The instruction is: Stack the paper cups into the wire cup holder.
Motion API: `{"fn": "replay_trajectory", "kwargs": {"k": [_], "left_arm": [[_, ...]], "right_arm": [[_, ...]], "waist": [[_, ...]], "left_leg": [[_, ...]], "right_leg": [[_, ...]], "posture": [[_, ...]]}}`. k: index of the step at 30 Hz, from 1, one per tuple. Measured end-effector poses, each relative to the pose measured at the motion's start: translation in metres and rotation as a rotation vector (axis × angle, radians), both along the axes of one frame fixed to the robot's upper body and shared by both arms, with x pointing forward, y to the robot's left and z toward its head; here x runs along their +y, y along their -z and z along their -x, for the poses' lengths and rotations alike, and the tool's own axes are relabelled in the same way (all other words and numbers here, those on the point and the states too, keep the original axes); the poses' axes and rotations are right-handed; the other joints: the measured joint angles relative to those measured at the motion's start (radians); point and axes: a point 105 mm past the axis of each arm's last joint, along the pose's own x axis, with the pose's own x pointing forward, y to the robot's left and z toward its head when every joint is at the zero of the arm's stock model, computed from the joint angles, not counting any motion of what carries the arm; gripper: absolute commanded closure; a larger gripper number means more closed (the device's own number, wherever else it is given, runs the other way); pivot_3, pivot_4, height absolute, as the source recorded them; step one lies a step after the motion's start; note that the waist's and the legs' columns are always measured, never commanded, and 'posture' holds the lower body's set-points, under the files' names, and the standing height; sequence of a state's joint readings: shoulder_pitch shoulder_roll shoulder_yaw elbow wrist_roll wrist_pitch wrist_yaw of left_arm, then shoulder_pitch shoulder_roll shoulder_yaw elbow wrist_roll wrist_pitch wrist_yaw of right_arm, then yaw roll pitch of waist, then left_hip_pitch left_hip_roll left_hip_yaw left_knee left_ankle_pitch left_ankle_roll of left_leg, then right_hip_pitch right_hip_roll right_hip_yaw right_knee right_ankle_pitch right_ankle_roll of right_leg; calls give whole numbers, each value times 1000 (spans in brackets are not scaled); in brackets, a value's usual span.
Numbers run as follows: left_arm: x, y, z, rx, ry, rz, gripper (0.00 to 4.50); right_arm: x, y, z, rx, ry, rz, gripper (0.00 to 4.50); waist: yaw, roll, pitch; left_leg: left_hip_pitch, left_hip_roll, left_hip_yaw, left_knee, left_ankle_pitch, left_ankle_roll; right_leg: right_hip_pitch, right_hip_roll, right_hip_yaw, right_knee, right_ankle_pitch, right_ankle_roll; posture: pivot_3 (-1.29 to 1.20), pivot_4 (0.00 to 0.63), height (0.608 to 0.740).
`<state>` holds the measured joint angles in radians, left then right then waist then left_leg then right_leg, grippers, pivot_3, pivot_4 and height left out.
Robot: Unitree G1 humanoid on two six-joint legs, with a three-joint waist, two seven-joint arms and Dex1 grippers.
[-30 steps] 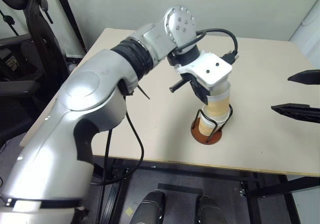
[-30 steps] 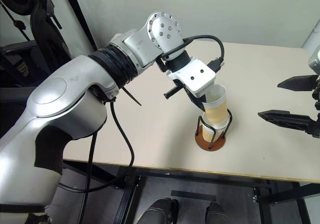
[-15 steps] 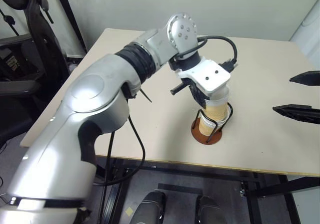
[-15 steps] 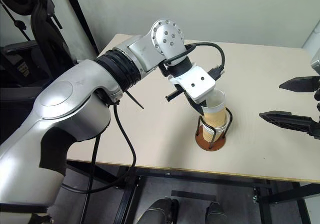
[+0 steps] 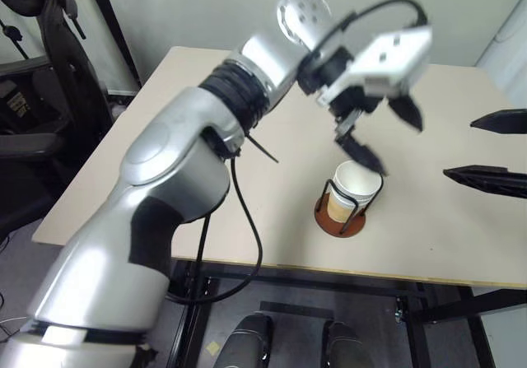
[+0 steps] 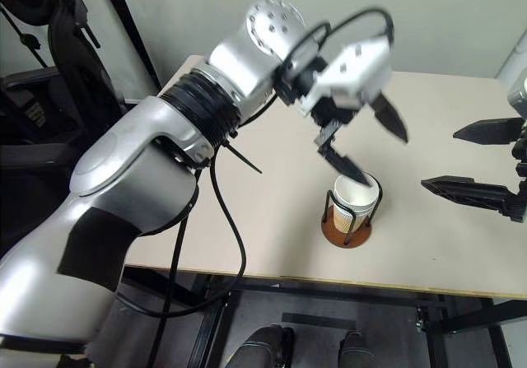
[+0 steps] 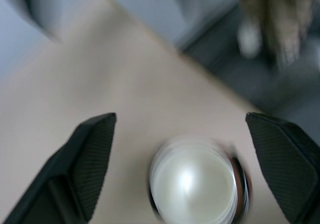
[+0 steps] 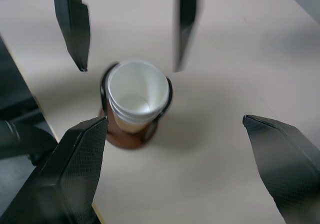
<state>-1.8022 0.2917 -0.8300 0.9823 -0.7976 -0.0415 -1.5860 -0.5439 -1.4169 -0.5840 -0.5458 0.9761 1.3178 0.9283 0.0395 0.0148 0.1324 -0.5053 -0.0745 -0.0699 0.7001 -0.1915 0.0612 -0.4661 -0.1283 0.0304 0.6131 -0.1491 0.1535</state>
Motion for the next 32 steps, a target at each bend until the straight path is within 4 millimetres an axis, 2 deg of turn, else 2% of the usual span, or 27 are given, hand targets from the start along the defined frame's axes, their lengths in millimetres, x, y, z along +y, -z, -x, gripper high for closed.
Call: {"fn": "replay_trajectory", "kwargs": {"k": [2, 4, 6, 8, 10, 12, 14, 15, 19, 22, 24, 28, 30, 32], "left_arm": [[23, -19, -8, 98, -65, 95, 40], [52, -25, -22, 175, -155, 164, 40], [91, -16, -40, 293, -277, 219, 40], [115, -6, -50, 374, -365, 251, 40], [149, 5, -59, 441, -491, 300, 40], [189, 17, -66, 481, -648, 352, 40], [234, 36, -69, 504, -839, 400, 40], [251, 46, -69, 508, -914, 411, 40], [298, 73, -63, 495, -1166, 476, 40], [328, 78, -55, 456, -1310, 533, 40], [350, 80, -46, 422, -1408, 572, 40], [386, 87, -30, 382, -1578, 615, 40], [395, 87, -24, 365, -1624, 633, 40], [401, 86, -19, 355, -1658, 653, 40]], "right_arm": [[6, 3, -9, -4, -40, -43, 0], [7, 11, -18, 31, -54, -78, 0], [13, 20, -28, 57, -88, -123, 0], [14, 27, -37, 78, -93, -144, 0], [13, 35, -47, 98, -91, -176, 0], [7, 44, -58, 125, -62, -199, 0], [-3, 53, -69, 155, -25, -213, 0], [-8, 57, -74, 162, -5, -216, 0], [-33, 74, -95, 173, 96, -204, 0], [-40, 83, -106, 187, 130, -216, 0], [-35, 83, -113, 178, 112, -220, 0], [-21, 84, -124, 181, 55, -226, 0], [-15, 86, -127, 190, 33, -211, 0], [-11, 88, -129, 199, 13, -206, 0]], "waist": [[-13, 2, -2], [-18, 5, -3], [-20, 7, -3], [-20, 7, -3], [-22, 7, -3], [-22, 7, -3], [-24, 7, -3], [-23, 7, -3], [-14, 7, -3], [-12, 7, -3], [-19, 7, -3], [-31, 5, -3], [-31, 3, -3], [-30, 3, -3]], "left_leg": [[2, 0, 2, -1, 1, 1], [4, 0, 2, -1, 2, 1], [7, 1, 1, -2, 4, 0], [7, 1, 0, -2, 9, -4], [7, 1, 1, -2, 13, -9], [7, 1, 0, -2, 13, -9], [8, 1, -1, -3, 13, -10], [8, 1, -2, -4, 14, -10], [10, 1, -6, -5, 16, -13], [13, 1, -6, -13, 18, -16], [19, 0, -4, -25, 17, -17], [32, 2, -5, -50, 31, -29], [38, 2, -5, -67, 41, -33], [39, 5, -8, -73, 45, -37]], "right_leg": [[0, 2, 1, 0, 3, 5], [1, 2, 1, 0, 3, 6], [4, 3, 1, 1, 4, 4], [4, 4, 1, 0, 3, -2], [5, 6, 0, -2, 3, -6], [5, 5, 1, -3, 7, -13], [5, 6, 0, -2, 8, -17], [5, 6, 0, -3, 9, -19], [8, 10, -1, -3, 10, -26], [8, 10, 0, -3, 12, -30], [7, 9, 1, -4, 13, -34], [8, 9, 1, -3, 15, -37], [8, 9, 1, -3, 11, -38], [7, 9, 2, -1, 11, -46]], "posture": [[0, 150, 740], [0, 150, 740], [0, 150, 740], [0, 150, 740], [0, 150, 740], [0, 150, 740], [0, 150, 740], [0, 150, 740], [0, 150, 740], [0, 150, 740], [0, 150, 740], [0, 150, 740], [0, 150, 740], [0, 150, 740]]}}
